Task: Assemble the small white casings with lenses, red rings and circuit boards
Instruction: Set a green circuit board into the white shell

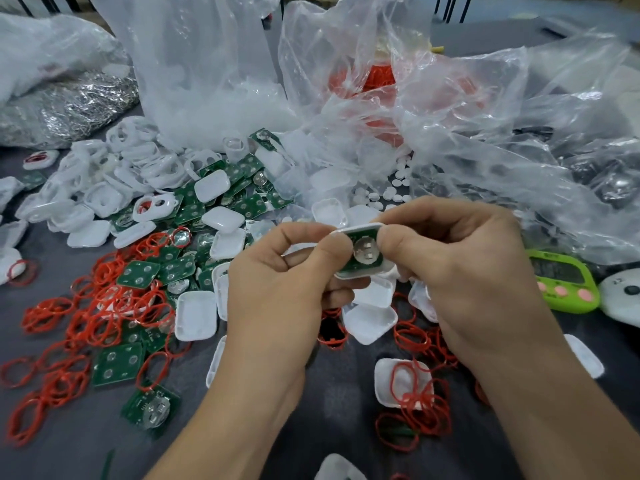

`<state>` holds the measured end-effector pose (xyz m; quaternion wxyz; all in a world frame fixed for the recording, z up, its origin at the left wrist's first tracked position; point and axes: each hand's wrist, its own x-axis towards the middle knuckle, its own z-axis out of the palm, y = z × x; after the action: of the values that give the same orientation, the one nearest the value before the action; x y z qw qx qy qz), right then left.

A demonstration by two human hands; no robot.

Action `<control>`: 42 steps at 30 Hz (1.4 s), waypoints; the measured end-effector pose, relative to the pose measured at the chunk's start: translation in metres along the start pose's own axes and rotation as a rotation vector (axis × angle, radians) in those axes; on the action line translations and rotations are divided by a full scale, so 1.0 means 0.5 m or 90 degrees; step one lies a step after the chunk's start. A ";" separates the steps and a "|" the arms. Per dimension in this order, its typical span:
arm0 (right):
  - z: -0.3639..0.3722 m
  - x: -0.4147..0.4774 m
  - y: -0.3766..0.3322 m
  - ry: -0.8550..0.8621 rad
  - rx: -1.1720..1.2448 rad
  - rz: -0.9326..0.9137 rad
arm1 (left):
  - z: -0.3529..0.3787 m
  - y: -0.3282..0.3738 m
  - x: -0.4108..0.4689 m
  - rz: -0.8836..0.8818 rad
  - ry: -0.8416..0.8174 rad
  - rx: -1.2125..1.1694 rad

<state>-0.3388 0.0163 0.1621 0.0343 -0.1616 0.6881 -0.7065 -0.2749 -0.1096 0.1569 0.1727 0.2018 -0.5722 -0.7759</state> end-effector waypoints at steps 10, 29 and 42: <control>0.001 0.009 0.022 -0.042 0.007 0.120 | -0.008 -0.012 0.012 0.017 0.011 -0.014; 0.000 0.008 0.022 -0.024 -0.003 0.071 | -0.007 -0.017 0.004 0.087 0.005 0.023; -0.003 0.007 0.020 -0.069 -0.070 0.075 | -0.013 -0.020 0.010 0.186 0.031 0.128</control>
<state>-0.3442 0.0162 0.1527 0.1037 -0.1607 0.7314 -0.6546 -0.2761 -0.1144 0.1452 0.2765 0.1513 -0.6658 -0.6763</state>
